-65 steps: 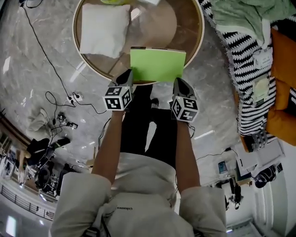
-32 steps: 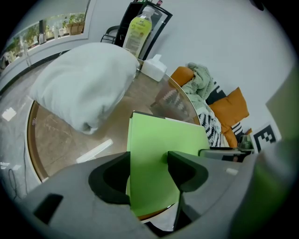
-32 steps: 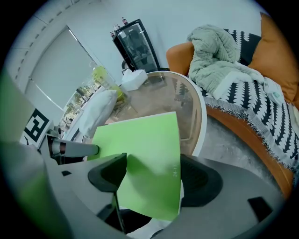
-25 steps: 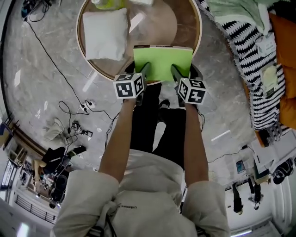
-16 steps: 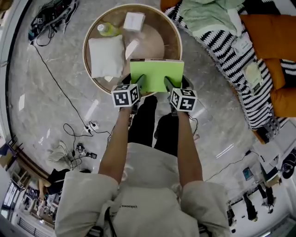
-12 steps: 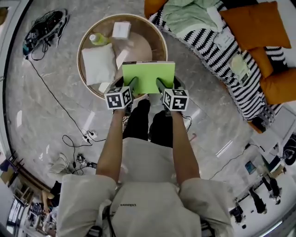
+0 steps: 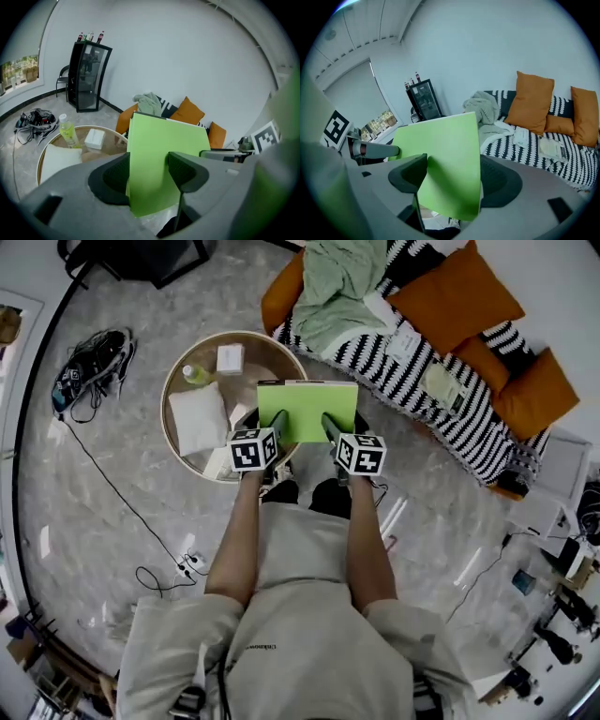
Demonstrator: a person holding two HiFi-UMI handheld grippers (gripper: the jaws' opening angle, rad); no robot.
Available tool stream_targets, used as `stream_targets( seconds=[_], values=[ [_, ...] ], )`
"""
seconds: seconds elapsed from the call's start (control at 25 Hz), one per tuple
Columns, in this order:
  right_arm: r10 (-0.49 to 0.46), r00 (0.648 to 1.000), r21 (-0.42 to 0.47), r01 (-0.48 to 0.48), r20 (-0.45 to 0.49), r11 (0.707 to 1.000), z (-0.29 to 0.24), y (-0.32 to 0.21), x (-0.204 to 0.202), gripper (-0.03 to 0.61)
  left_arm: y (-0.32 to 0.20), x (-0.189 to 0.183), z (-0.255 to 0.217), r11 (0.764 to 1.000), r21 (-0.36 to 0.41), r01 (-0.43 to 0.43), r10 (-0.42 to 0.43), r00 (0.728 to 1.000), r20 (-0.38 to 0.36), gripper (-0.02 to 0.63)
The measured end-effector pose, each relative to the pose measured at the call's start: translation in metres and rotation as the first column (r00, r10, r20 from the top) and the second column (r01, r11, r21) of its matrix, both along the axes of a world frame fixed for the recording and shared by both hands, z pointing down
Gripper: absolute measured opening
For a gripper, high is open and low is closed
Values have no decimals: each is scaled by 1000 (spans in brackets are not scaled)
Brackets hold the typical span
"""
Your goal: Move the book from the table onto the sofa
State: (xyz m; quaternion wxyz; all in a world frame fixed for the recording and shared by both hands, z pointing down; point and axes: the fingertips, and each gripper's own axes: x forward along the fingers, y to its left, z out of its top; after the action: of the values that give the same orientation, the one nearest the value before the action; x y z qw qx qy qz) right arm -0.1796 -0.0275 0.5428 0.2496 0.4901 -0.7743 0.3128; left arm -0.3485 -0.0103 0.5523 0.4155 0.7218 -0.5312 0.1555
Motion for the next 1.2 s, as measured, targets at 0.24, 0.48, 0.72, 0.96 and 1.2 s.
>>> stream_targets(
  seconds=[0.24, 0.48, 0.72, 0.96, 1.2],
  values=[
    [78, 997, 84, -79, 19, 993, -38, -14, 28, 308, -27, 25, -36, 994, 69, -84, 84, 996, 1, 256],
    [120, 988, 154, -134, 97, 979, -73, -32, 46, 308, -54, 42, -77, 978, 159, -138, 132, 990, 52, 256],
    [139, 983, 164, -157, 117, 974, -77, -29, 56, 308, -57, 52, -89, 969, 173, -176, 163, 983, 88, 256],
    [189, 975, 137, -204, 116, 969, -69, -20, 96, 308, -65, 94, -87, 954, 167, -250, 234, 966, 111, 256],
    [273, 952, 143, -292, 138, 946, -82, -27, 158, 308, -82, 159, -105, 935, 188, -300, 276, 951, 143, 256]
  ],
)
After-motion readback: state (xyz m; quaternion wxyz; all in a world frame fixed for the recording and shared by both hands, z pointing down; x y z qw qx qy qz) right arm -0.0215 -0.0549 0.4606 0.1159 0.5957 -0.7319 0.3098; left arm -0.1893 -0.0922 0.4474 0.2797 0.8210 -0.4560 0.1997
